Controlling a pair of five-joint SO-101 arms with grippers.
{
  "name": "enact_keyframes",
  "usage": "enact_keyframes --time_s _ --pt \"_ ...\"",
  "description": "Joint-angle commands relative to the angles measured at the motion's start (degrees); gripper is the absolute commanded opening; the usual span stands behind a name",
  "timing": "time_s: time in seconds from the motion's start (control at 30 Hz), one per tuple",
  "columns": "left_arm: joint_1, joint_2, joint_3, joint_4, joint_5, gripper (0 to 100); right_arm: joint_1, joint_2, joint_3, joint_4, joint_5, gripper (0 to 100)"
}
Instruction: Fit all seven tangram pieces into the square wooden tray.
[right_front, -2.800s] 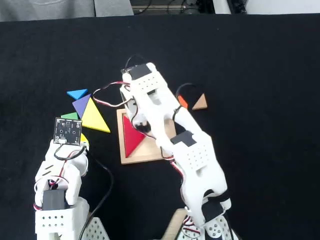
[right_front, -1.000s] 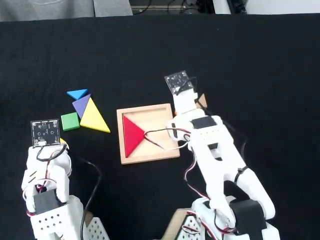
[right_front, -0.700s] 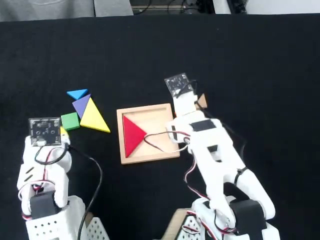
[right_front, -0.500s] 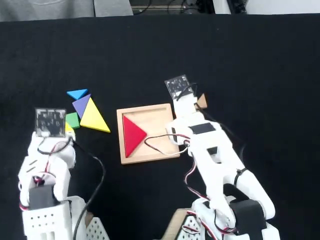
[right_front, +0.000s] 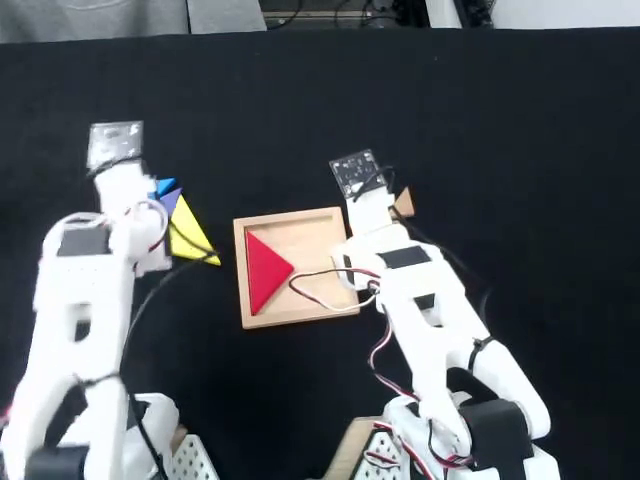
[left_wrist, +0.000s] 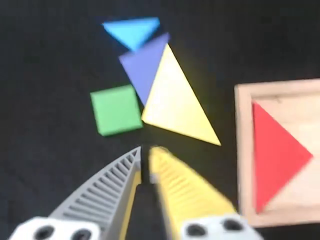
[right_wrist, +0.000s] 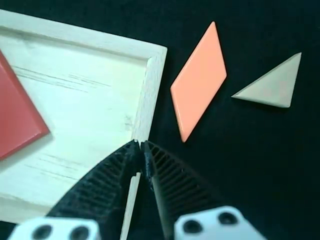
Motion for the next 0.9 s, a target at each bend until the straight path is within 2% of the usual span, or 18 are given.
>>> enact_keyframes --time_s 0.0,0.1,0.23,0.4,0.63,0.87 --pt "2.5 6.3 -7.9 3.0 6.3 21 -0.5 -2.2 -0.3 -1.1 0.6 1.1" --pt "2.4 9.7 -9.8 2.3 14.1 28 -0.5 -2.2 -0.3 -1.1 0.6 1.1" --pt "2.2 12.9 -8.4 -4.6 20.1 29 -0.5 -2.2 -0.3 -1.1 0.7 1.1" --pt "2.1 16.2 -6.2 -8.1 20.7 29 -0.5 -2.2 -0.3 -1.1 0.7 1.1" --pt "-3.1 23.3 -7.3 -11.1 20.8 29 -0.5 -1.9 -0.4 -1.2 0.7 1.1" --pt "-3.1 28.6 -7.4 -14.6 20.8 29 -0.5 -1.9 -0.4 -1.2 0.7 1.1"
